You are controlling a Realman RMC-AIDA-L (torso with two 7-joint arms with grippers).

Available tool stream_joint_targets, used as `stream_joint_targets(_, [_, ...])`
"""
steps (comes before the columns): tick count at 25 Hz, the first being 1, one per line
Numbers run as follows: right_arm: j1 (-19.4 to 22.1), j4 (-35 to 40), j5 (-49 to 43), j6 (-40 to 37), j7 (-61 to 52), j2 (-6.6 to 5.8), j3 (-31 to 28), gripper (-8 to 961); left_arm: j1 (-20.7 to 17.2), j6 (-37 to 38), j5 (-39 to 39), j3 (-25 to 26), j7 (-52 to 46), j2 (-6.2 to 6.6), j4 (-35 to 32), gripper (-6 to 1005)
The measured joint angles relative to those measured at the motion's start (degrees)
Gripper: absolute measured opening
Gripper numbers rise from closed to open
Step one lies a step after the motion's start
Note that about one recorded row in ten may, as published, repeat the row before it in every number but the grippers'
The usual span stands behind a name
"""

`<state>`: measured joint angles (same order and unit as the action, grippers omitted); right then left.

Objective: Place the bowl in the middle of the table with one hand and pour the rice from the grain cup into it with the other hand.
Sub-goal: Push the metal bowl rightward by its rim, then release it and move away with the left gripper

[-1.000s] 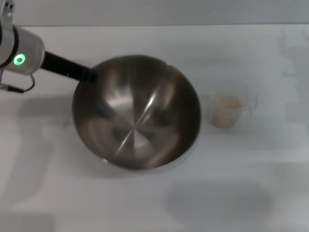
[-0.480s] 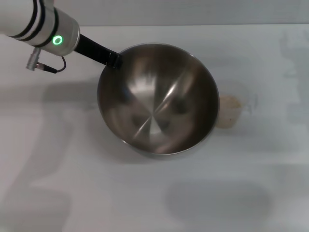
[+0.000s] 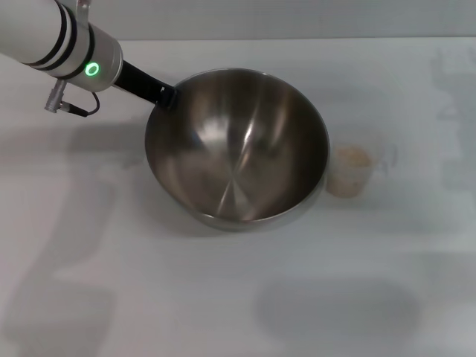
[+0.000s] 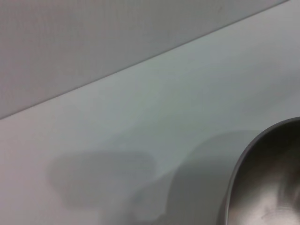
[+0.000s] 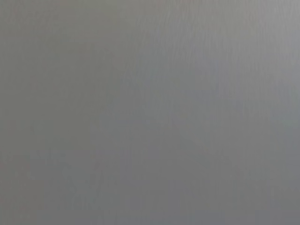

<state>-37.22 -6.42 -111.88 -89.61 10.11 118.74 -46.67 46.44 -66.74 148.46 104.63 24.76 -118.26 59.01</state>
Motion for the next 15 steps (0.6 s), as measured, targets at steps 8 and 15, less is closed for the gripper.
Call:
stream_joint_targets(8, [-0.3, 0.0, 0.0, 0.0, 0.0, 0.00, 0.0, 556, -0.1, 0.1, -0.3, 2.7, 0.0, 0.12, -0.3, 115])
stream_joint_targets(15, [-0.3, 0.0, 0.0, 0.0, 0.0, 0.00, 0.0, 557, -2.1, -0.6, -0.6, 2.8, 0.1, 0.09, 4.6, 262])
